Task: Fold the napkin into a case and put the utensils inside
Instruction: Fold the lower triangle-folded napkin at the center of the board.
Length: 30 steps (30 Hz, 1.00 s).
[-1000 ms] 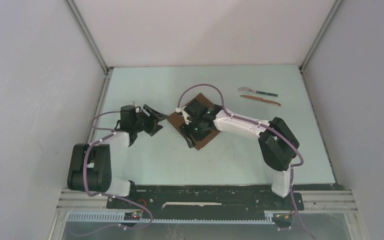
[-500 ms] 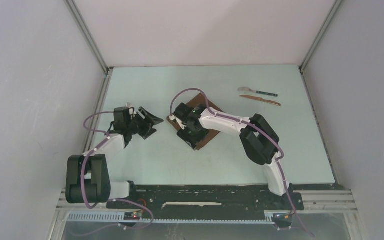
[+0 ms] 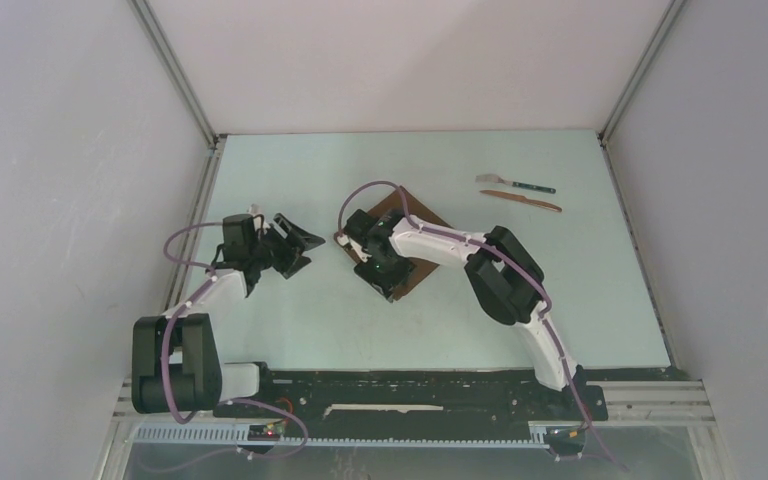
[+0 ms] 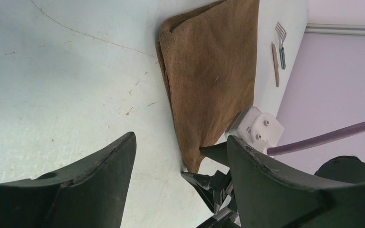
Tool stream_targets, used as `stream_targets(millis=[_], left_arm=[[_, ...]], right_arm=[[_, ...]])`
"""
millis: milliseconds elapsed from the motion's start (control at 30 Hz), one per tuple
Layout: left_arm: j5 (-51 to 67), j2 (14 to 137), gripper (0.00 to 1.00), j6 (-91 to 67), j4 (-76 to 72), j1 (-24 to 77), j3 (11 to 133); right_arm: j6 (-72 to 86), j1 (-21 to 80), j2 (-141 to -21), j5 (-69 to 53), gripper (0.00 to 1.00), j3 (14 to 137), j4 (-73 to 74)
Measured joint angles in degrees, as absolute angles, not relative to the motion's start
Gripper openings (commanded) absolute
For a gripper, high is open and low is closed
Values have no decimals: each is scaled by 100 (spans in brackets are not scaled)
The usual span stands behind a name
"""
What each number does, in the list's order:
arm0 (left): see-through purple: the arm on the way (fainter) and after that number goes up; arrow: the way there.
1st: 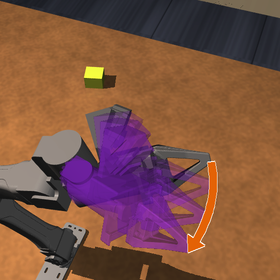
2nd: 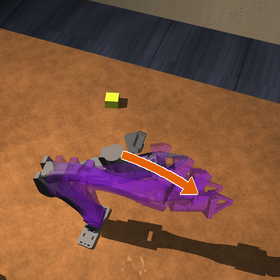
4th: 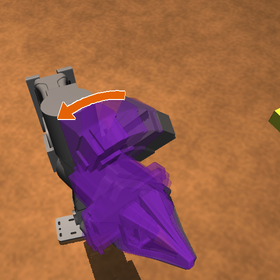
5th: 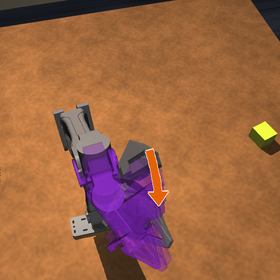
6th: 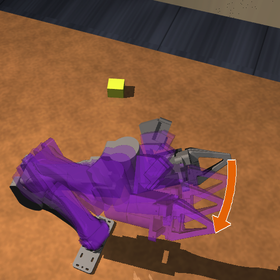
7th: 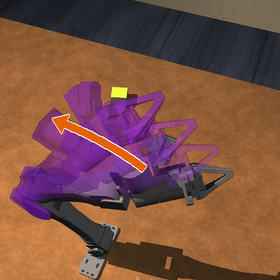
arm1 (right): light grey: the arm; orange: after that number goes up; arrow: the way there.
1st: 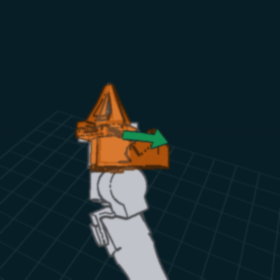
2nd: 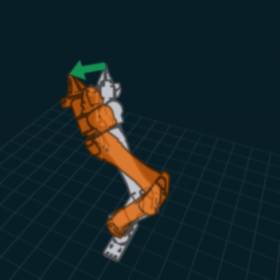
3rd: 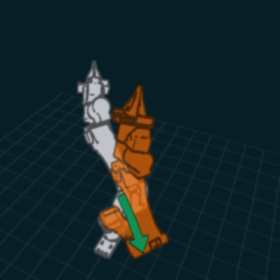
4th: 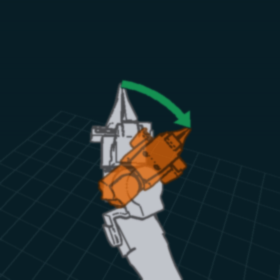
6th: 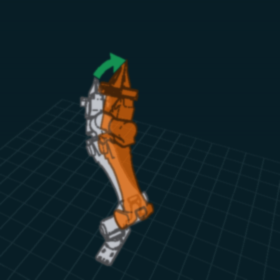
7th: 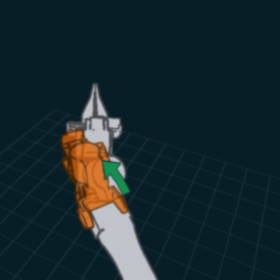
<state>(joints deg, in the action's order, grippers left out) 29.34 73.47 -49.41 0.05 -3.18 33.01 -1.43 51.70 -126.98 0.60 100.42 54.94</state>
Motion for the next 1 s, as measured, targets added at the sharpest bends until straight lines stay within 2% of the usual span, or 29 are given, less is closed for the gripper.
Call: stream_targets(millis=[167, 233, 300, 400, 433, 667, 833, 1000], left_arm=[[3017, 7347, 75, -4941, 8, -386, 3301], [3026, 7347, 75, -4941, 5, -405, 3301], [3030, 7347, 75, -4941, 5, -421, 3301], [3037, 7347, 76, -4941, 8, -434, 3301], [3041, 7347, 77, -4941, 5, -436, 3301], [3238, 7564, 80, -5019, -215, -436, 3299], [3564, 8396, 81, -5498, -788, -322, 3299], [3625, 9124, 76, -6193, -1636, 67, 3308]], right_arm=[[-143, 5135, -12774, 102, 50, 10114, 5546], [-143, 5111, -12783, 128, 43, 10121, 5551], [-145, 5087, -12783, 141, 32, 10097, 5524], [-176, 5033, -12755, 220, 5, 10055, 5476], [-165, 5022, -12739, 257, 0, 10036, 5459], [-172, 4864, -12455, -23, 0, 9649, 5072], [-110, 4414, -12073, -1070, 0, 9021, 4453], [71, 3938, -11826, -2119, 0, 8471, 3861]])
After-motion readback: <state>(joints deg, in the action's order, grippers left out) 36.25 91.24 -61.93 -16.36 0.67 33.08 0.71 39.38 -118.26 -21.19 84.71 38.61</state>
